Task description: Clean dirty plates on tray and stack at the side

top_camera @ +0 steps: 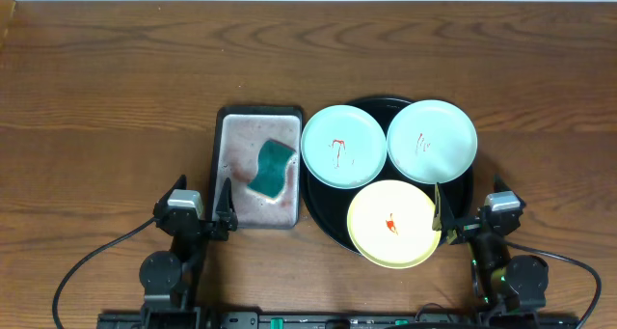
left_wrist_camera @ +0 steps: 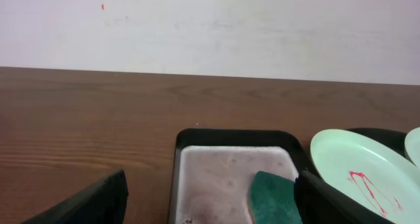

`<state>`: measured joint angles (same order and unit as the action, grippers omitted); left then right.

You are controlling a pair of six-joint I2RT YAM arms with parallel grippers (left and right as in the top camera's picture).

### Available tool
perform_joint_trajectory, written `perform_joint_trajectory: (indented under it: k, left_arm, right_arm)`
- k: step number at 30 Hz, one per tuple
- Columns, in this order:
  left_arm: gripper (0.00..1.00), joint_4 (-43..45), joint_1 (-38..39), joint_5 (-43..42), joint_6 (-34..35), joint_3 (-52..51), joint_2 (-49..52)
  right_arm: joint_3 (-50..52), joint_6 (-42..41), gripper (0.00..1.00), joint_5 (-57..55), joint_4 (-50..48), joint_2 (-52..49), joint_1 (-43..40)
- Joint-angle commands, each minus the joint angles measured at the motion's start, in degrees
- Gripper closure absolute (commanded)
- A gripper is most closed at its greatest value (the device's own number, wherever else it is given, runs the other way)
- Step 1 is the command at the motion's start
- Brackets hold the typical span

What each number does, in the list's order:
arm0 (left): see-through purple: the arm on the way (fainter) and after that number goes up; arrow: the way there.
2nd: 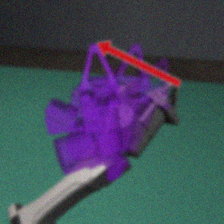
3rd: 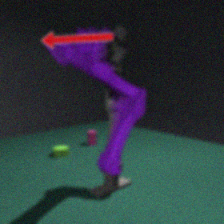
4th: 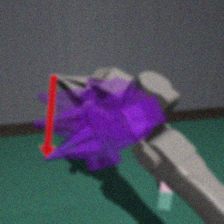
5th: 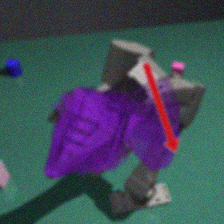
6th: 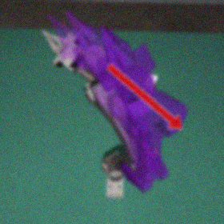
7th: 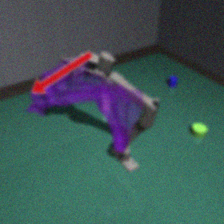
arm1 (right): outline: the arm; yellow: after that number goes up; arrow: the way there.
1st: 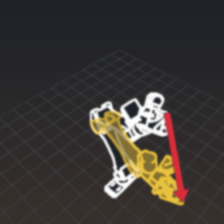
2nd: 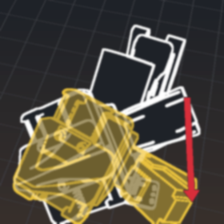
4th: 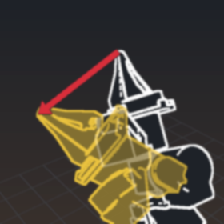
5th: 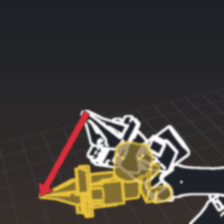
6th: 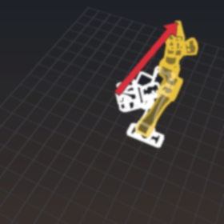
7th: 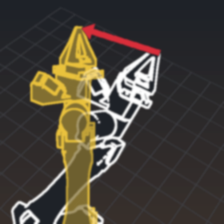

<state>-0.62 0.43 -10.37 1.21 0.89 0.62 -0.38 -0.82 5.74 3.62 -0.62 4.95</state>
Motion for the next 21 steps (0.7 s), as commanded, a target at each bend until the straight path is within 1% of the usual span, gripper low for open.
perform_joint_trajectory:
  k: [1, 11, 12, 15, 18, 21]
  left_arm:
    - [0.19, -2.3, -0.2, -0.7, -1.0, -0.7, -0.3]
    - [0.19, -2.3, -0.2, -0.6, -1.0, -0.7, 0.3]
    - [0.19, -2.3, -0.2, -0.6, -0.4, -0.6, 0.4]
    - [0.19, -3.5, -0.3, -0.5, 4.6, 0.0, 0.5]
    - [0.19, -4.5, -0.3, -0.5, 5.3, 1.0, 1.7]
    - [0.19, -6.6, -0.3, -0.5, 6.4, 3.3, 4.2]
  right_arm:
    - [0.1, -0.2, 0.01, -0.1, 0.2, 0.2, 0.3]
    - [0.1, -0.7, 0.01, 0.7, -1.0, 0.2, 0.3]
    - [0.1, -1.5, 0.01, 1.2, -1.0, 0.2, 0.3]
    - [-0.1, -2.6, 0.01, 1.2, -1.0, 0.2, 0.3]
    - [-1.1, -2.5, 0.01, 1.2, -0.3, 0.1, 0.3]
    - [-3.5, -2.5, 0.01, 1.2, 3.0, -0.8, 0.3]
